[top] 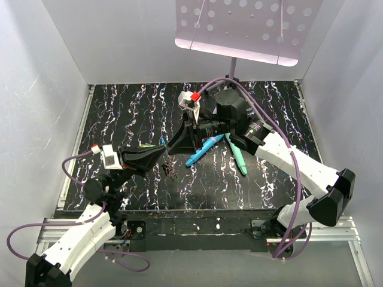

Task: Put the keys on the keyring
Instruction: Adjust the key on the keyring.

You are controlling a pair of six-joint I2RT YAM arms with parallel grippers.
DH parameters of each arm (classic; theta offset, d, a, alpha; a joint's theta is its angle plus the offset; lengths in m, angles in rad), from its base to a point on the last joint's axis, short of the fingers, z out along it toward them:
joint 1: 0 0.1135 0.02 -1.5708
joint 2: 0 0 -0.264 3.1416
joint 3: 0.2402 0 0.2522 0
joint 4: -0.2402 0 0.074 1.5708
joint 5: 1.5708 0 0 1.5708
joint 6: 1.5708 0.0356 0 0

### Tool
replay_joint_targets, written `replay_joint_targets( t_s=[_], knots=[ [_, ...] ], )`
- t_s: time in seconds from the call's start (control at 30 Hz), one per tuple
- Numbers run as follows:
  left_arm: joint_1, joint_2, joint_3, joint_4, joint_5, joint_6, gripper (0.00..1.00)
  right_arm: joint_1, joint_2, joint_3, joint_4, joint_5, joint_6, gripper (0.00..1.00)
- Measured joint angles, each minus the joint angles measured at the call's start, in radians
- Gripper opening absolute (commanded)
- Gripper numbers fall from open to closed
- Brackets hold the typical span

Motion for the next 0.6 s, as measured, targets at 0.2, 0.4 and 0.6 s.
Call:
replay_joint_targets(
  t_s=[0.2,0.4,0.6],
  knots=[
    [0.0,-0.005,0.0,0.0,-0.012,-0.006,0.0,0.016,0.002,0.011,-0.027,0.022,-0.029,0.36],
    [0.0,-0.009,0.0,0.0,-0.024,-0.011,0.0,0.019,0.021,0.039,-0.05,0.032,-0.054,0.31],
    [0.0,-0.008,-0.011,0.007,-0.034,-0.022,0.0,0.027,0.033,0.047,-0.074,0.055,-0.082,0.1]
  ],
)
